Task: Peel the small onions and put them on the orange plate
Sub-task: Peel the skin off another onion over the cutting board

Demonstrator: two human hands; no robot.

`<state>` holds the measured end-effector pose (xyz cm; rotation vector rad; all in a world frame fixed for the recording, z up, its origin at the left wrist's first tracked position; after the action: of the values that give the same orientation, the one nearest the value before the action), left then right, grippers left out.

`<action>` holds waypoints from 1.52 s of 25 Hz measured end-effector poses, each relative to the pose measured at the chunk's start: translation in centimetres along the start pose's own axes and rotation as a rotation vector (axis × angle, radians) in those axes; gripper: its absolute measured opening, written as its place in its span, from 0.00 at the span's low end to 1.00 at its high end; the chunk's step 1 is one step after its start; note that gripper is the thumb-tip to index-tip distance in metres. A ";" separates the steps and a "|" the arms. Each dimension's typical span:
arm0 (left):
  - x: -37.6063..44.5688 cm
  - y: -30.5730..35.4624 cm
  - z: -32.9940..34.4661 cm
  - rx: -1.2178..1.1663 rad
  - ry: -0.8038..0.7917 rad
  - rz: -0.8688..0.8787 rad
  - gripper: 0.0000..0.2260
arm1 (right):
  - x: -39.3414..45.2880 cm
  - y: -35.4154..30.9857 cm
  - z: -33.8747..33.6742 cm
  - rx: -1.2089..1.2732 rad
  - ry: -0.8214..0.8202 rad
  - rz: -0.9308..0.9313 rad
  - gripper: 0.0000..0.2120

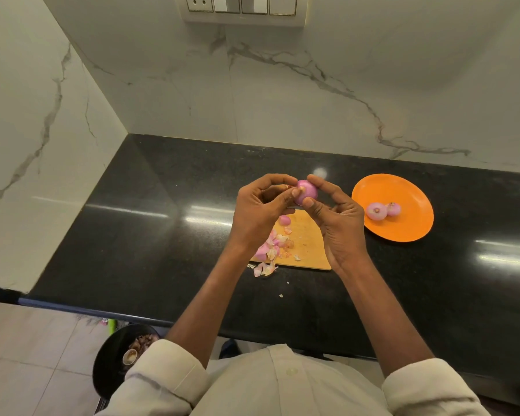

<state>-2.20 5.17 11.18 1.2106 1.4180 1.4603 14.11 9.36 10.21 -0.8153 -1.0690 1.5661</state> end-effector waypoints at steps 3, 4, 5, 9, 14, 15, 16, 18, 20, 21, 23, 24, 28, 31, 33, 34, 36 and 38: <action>0.2 0.0 -0.4 0.146 0.006 0.091 0.08 | -0.1 0.0 0.1 -0.017 -0.001 0.008 0.20; 0.2 0.1 -0.3 0.205 0.011 0.110 0.08 | -0.1 0.0 0.1 -0.027 -0.005 0.007 0.20; 0.2 0.1 -0.3 0.264 0.022 0.122 0.08 | -0.1 0.0 0.0 -0.040 -0.013 0.002 0.20; 0.0 0.4 0.0 0.381 0.085 0.138 0.08 | -0.2 0.0 0.1 -0.067 -0.036 -0.012 0.18; 0.5 0.4 -0.1 0.346 0.049 0.086 0.09 | 0.0 0.0 -0.2 -0.120 -0.044 -0.043 0.18; 0.5 0.3 0.0 0.327 0.052 0.061 0.10 | 0.1 -0.2 -0.3 -0.136 -0.048 -0.055 0.18; 0.4 0.2 0.1 0.308 0.070 0.041 0.09 | 0.2 -0.2 -0.3 -0.150 -0.048 -0.067 0.19; 0.2 0.1 0.5 0.276 0.131 0.028 0.07 | 0.1 -0.1 -0.4 -0.135 -0.037 -0.072 0.19; 0.2 0.0 0.7 0.248 0.166 0.021 0.05 | -0.1 0.2 -0.2 -0.093 -0.017 -0.060 0.19; 0.3 -0.1 0.7 0.225 0.159 0.009 0.05 | -0.1 0.3 -0.2 -0.085 -0.007 -0.060 0.19; 0.5 -0.5 0.7 0.145 0.101 -0.039 0.06 | -0.1 0.2 -0.3 -0.072 0.020 -0.055 0.19; 0.5 -0.6 0.7 0.105 0.067 -0.064 0.07 | -0.1 0.0 -0.5 -0.066 0.025 -0.051 0.19; 0.5 -0.5 0.1 0.003 -0.025 -0.072 0.11 | 0.2 -0.5 -0.6 -0.065 -0.010 -0.041 0.20; 0.4 -0.1 -0.1 0.024 -0.014 0.006 0.08 | 0.2 -0.5 -0.4 -0.084 -0.016 -0.047 0.19; 0.2 0.1 -0.1 0.088 0.006 0.060 0.07 | 0.3 -0.6 -0.2 -0.104 -0.013 -0.057 0.19; 0.2 0.2 0.0 0.128 0.015 0.086 0.07 | 0.3 -0.5 -0.2 -0.116 -0.015 -0.063 0.18; 0.3 0.3 0.0 0.224 0.041 0.133 0.07 | 0.4 -0.4 -0.2 -0.127 -0.016 -0.065 0.18; 0.4 0.3 0.1 0.307 0.071 0.161 0.08 | 0.5 -0.2 -0.2 -0.113 -0.010 -0.058 0.18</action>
<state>-2.23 5.53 11.57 1.5047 1.6702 1.4401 14.26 9.86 10.32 -0.8453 -1.1869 1.4733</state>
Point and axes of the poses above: each hand's wrist, its own x-axis towards the middle knuckle, its own z-axis out of the palm, y = z × x, the point moved 4 cm from there along x, towards the middle knuckle, and after that the axes turned 6 degrees about x, right-handed, at the moved point
